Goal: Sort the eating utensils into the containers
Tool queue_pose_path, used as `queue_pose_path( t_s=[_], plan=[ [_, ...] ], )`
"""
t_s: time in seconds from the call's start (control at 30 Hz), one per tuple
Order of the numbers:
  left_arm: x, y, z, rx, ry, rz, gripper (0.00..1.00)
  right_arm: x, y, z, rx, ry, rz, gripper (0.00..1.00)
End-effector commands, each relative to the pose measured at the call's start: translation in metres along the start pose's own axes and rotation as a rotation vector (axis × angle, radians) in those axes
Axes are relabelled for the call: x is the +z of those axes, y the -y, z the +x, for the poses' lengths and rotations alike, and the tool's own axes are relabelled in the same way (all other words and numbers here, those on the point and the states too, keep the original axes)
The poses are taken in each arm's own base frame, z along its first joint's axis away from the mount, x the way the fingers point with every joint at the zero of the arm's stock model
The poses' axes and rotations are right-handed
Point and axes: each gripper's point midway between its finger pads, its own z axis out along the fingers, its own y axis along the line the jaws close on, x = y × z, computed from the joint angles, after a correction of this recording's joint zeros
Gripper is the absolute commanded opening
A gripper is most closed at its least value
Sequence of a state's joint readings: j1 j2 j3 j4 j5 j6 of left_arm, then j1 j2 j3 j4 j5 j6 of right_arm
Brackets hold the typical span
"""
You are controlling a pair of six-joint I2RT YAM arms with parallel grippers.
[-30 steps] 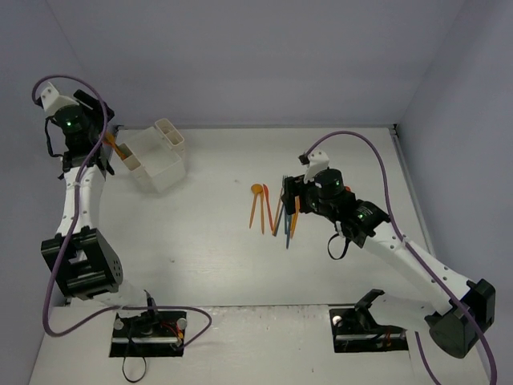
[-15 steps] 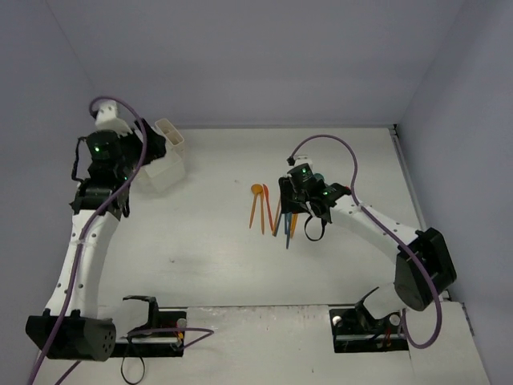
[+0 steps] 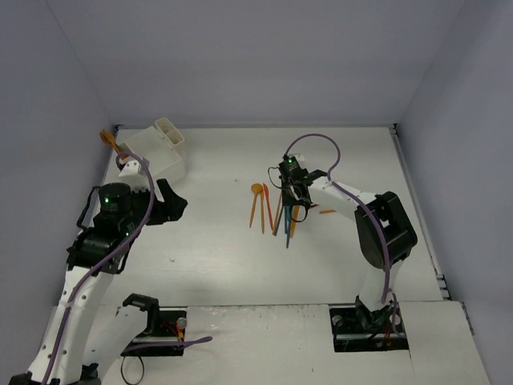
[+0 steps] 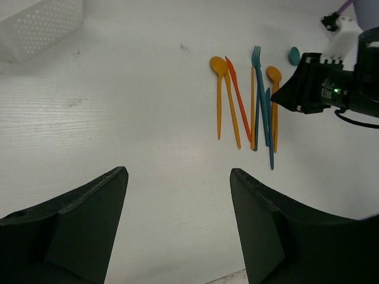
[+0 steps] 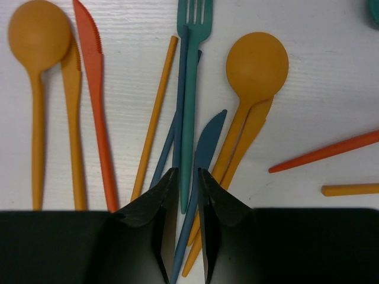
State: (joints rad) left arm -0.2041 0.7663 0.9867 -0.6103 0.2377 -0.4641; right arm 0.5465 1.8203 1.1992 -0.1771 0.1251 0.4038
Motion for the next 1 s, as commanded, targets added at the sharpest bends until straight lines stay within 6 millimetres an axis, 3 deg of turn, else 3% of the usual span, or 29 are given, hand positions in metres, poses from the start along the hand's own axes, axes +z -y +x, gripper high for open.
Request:
queue_pose_path(
  t_s=[0.0, 0.23, 0.73, 0.97],
  plan=[
    [-0.009, 0.013, -0.003, 0.004, 0.004, 0.047, 0.67, 0.003, 0.005, -0.023, 0.004, 0.058, 0.035, 0.14],
    [-0.012, 0.018, 0.005, -0.003, -0.011, 0.071, 0.67, 0.013, 0.007, -0.019, 0.001, 0.042, 0.043, 0.13],
    [-0.012, 0.02, 0.009, 0.004, -0.022, 0.083, 0.67, 0.015, 0.005, -0.023, 0.008, 0.051, 0.043, 0.19],
    [-0.012, 0.021, 0.011, 0.002, -0.027, 0.086, 0.67, 0.024, 0.011, -0.014, -0.002, 0.027, 0.071, 0.18]
  ],
)
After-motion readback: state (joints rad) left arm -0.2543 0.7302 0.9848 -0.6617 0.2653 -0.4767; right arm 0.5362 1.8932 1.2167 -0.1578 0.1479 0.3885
